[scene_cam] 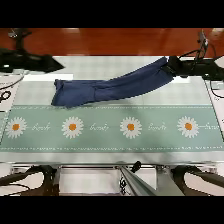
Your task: Fold the shirts.
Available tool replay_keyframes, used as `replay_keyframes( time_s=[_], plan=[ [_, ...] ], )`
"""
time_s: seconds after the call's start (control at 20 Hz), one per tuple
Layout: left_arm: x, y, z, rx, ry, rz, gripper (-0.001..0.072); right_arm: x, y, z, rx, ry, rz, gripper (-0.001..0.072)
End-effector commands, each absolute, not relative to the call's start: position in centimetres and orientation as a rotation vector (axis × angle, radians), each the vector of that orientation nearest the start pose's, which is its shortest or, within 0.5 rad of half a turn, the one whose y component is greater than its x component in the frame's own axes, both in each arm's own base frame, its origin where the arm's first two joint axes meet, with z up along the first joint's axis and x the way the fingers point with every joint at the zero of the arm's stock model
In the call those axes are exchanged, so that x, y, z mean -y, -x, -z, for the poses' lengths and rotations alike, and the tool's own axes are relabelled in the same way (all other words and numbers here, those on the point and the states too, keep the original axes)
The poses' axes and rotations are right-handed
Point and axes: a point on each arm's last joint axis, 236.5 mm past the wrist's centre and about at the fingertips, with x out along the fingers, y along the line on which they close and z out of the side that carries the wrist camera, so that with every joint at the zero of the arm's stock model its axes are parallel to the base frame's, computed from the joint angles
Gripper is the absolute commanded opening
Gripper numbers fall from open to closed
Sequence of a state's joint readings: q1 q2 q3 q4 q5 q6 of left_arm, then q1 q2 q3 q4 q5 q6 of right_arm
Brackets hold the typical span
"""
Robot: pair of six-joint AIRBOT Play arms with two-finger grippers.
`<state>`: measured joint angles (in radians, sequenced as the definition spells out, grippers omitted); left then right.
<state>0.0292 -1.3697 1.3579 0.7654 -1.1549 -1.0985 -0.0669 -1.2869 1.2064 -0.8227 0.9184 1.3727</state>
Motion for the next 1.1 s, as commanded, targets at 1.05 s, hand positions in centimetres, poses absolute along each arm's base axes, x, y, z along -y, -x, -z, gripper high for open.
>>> replay_keyframes(
  time_s=[1.05],
  plan=[
    [46.2, -26.0, 0.8, -1.129, 0.131, 1.098, 0.0018, -6.1, -26.2, -19.0, -0.977, -0.305, -0.099, 0.0037]
  ],
)
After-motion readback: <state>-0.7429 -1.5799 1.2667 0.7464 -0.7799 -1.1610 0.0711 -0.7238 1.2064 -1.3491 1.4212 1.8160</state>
